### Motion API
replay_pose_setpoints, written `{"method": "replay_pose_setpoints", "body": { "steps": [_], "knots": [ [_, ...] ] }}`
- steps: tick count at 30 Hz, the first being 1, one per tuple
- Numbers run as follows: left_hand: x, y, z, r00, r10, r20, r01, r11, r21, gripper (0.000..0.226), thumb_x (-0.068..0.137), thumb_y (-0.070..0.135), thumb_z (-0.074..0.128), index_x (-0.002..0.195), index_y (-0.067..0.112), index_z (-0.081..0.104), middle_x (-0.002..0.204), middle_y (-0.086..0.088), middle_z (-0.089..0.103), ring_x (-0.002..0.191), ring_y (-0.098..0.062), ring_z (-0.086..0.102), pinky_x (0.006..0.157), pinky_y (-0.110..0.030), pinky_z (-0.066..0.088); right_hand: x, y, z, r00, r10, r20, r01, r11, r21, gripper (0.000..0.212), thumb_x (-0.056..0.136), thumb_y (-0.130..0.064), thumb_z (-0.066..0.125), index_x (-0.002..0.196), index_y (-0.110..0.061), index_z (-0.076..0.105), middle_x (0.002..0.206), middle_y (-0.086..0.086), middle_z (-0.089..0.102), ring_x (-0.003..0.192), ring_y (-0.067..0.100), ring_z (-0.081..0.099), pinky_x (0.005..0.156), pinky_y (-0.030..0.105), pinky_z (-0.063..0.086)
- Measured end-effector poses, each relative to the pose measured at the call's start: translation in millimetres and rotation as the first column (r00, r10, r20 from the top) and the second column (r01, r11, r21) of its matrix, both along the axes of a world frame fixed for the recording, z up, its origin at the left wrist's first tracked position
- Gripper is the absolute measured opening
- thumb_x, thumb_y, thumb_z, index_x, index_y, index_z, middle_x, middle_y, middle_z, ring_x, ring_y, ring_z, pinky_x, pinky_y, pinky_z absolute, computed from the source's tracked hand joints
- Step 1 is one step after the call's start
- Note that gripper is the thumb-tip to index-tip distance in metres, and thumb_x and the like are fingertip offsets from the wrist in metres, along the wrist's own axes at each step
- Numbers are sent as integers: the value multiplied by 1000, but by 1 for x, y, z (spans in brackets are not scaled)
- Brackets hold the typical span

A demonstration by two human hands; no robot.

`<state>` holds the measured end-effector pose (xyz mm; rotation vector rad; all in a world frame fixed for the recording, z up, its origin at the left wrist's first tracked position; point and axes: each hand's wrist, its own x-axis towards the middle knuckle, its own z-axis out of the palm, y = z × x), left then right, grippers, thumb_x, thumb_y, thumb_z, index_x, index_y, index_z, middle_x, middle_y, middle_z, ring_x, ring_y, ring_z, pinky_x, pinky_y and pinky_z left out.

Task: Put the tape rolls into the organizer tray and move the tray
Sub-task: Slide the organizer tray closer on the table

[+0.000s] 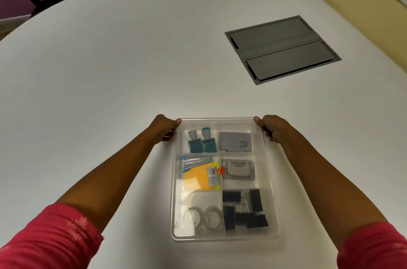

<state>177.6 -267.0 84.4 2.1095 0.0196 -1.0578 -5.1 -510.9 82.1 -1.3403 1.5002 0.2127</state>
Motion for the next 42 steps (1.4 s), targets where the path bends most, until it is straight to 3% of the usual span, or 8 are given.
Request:
{"method": "replay_pose_setpoints", "body": {
  "steps": [7, 10, 13, 19, 25, 28, 31, 42],
  "knots": [
    [-3, 4, -4, 999, 26, -20, -27, 999, -32, 44, 93, 28, 58, 122, -5, 53, 128, -22, 58, 97, -28, 53, 87, -37, 47, 0, 4, 0, 999, 13, 39, -11, 1000, -29, 42, 94, -31, 58, 63, -8, 43, 67, 6, 42, 56, 14, 32, 50, 25, 30],
    [-18, 9, -5, 968, -59, 245, 59, 998, 8, 44, 94, 34, 55, 123, 0, 55, 128, -21, 59, 102, -29, 58, 94, -39, 48, -7, 11, 6, 994, 104, 42, -96, 984, -152, 43, 92, -36, 60, 98, 7, 58, 98, 19, 58, 82, 28, 56, 73, 34, 48],
    [-51, 24, -7, 838, -136, 528, 139, 990, 33, 53, 96, 41, 48, 141, 13, 42, 146, -11, 45, 130, -28, 48, 107, -40, 40, -24, 31, 14, 980, 199, 29, -162, 865, -475, 37, 94, -33, 56, 101, 3, 62, 108, 20, 65, 110, 37, 57, 103, 47, 42],
    [-139, 74, -20, 705, -242, 667, 262, 962, 72, 71, 90, 60, 32, 151, 36, 5, 160, 15, 4, 151, -19, 16, 117, -36, 8, -98, 102, 10, 935, 350, 64, -180, 619, -764, 43, 96, -28, 51, 135, -10, 44, 142, 14, 45, 134, 28, 36, 111, 42, 33],
    [-182, 109, -23, 703, -270, 658, 244, 961, 133, 80, 79, 77, -6, 146, 34, -7, 158, 14, -8, 150, -11, -7, 123, -40, -6, -150, 155, -9, 849, 521, -90, -396, 513, -762, 61, 97, -43, 36, 148, -12, 24, 157, 9, 27, 147, 27, 16, 117, 41, 13],
    [-194, 113, -24, 656, -343, 673, 265, 939, 220, 81, 80, 74, -12, 148, 29, -6, 160, 8, -7, 150, -14, -8, 123, -43, -8, -157, 167, -17, 804, 565, -185, -484, 442, -755, 73, 94, -60, 14, 149, -13, 18, 159, 6, 19, 148, 26, 9, 119, 42, 8],
    [-200, 115, -30, 604, -413, 682, 287, 911, 297, 78, 86, 66, -8, 151, 23, 0, 162, 5, 0, 152, -17, -3, 123, -45, -6, -158, 170, -22, 792, 557, -251, -521, 401, -754, 83, 90, -65, 0, 149, -10, 19, 158, 10, 20, 147, 29, 10, 118, 46, 7],
    [-200, 115, -49, 606, -387, 695, 290, 921, 259, 69, 94, 53, 24, 154, 22, 8, 162, 6, 6, 151, -15, 7, 121, -46, -13, -159, 169, -39, 788, 557, -262, -535, 408, -740, 78, 91, -63, 14, 151, -14, 9, 161, 7, 12, 148, 27, 9, 118, 46, 12]
  ]
}}
